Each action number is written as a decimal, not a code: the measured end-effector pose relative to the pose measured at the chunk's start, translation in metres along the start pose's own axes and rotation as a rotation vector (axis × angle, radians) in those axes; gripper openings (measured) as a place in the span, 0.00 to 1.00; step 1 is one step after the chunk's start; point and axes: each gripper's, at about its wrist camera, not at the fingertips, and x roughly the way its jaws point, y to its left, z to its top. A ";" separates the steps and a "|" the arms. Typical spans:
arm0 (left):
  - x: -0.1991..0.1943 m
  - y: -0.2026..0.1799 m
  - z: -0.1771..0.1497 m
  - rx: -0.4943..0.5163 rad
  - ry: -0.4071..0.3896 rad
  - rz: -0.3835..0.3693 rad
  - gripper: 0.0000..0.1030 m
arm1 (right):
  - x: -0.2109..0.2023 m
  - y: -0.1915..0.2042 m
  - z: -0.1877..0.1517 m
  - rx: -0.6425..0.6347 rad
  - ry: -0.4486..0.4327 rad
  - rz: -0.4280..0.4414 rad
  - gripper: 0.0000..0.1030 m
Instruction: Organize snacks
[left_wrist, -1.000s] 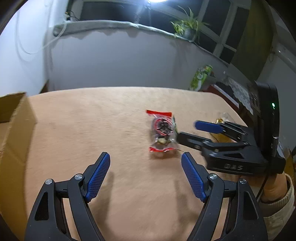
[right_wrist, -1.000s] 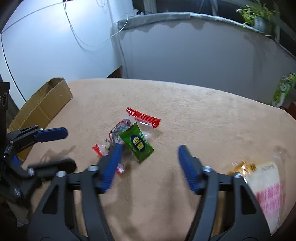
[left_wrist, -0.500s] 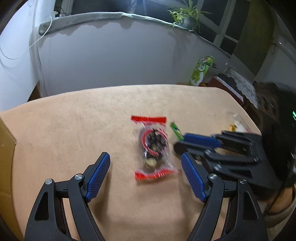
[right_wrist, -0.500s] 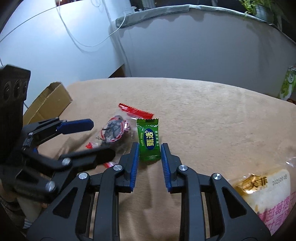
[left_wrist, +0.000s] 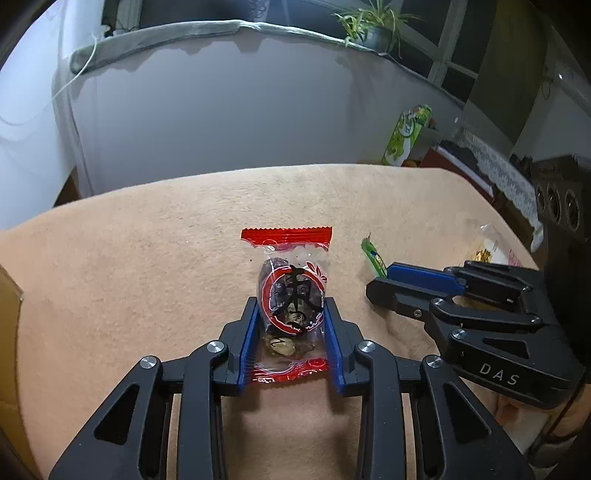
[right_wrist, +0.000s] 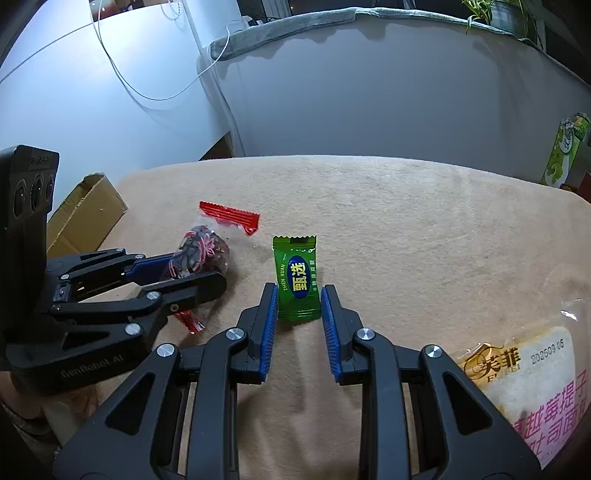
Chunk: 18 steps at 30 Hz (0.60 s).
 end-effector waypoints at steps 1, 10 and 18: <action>0.000 0.000 0.001 -0.006 -0.003 -0.001 0.30 | 0.000 0.000 0.000 0.000 0.000 -0.001 0.24; -0.056 -0.018 -0.029 0.046 -0.164 0.096 0.30 | -0.007 -0.001 -0.002 -0.001 -0.023 0.011 0.24; -0.113 -0.032 -0.055 0.066 -0.255 0.119 0.30 | -0.058 0.026 -0.037 0.022 -0.123 0.020 0.24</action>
